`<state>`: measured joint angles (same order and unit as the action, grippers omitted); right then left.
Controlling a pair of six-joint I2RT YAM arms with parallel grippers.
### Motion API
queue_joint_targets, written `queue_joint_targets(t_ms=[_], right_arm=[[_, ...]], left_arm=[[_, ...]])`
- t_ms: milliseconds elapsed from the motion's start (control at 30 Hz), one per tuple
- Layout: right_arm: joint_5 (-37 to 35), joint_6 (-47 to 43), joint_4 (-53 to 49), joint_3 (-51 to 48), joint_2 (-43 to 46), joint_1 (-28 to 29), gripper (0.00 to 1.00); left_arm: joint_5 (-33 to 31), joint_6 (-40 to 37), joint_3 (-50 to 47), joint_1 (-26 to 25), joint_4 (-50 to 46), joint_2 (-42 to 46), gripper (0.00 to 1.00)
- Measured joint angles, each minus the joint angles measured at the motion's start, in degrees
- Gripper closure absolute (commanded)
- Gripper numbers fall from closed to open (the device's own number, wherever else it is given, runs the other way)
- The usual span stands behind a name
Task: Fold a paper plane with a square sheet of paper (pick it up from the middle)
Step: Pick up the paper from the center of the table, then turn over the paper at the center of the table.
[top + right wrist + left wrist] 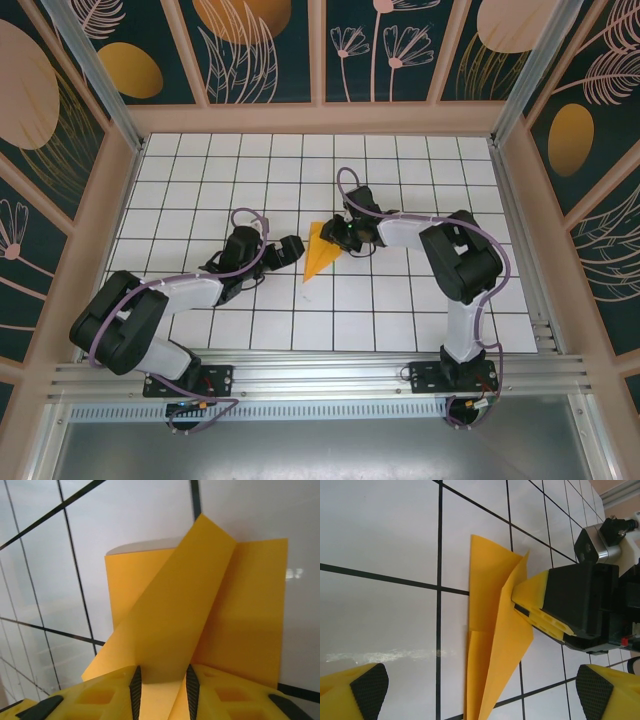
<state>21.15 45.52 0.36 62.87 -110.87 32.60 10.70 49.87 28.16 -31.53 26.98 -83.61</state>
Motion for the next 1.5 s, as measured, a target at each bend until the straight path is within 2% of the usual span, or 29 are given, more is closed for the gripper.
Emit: queue_joint_targets(t_ms=[200, 300, 533, 867, 1067, 1367, 1500], right_arm=[[2.56, 0.09, 4.94, -1.03, 0.0, -0.13, 0.93], [3.89, 0.02, 7.69, -2.45, 0.0, -0.39, 1.0], [5.53, -0.24, 12.28, -5.99, 1.57, -0.7, 1.0], [11.91, 0.11, 18.58, -10.16, 14.36, -2.1, 1.0], [16.26, 2.75, 21.88, -10.16, 17.18, -2.82, 1.0], [21.11, 8.72, 26.25, -10.16, 17.75, -2.82, 1.0], [22.58, 10.99, 28.02, -10.16, 17.75, -2.75, 1.0]], left_arm=[[3.82, 1.55, -1.9, 1.27, 2.95, 0.85, 0.01], [6.34, 2.91, -3.3, 2.03, 5.07, 1.44, 0.01], [11.3, 4.94, -5.18, 3.56, 7.3, 4.33, 0.01], [20.72, 10.21, -6.27, 4.92, 15.52, 8.61, 0.01], [26.67, 12.79, -5.88, 4.92, 22.1, 8.33, 0.03], [29.62, 13.05, -5.49, 4.92, 25.24, 4.57, 0.02], [30.53, 14.95, -5.44, 4.92, 29.77, 2.56, 0.13]])
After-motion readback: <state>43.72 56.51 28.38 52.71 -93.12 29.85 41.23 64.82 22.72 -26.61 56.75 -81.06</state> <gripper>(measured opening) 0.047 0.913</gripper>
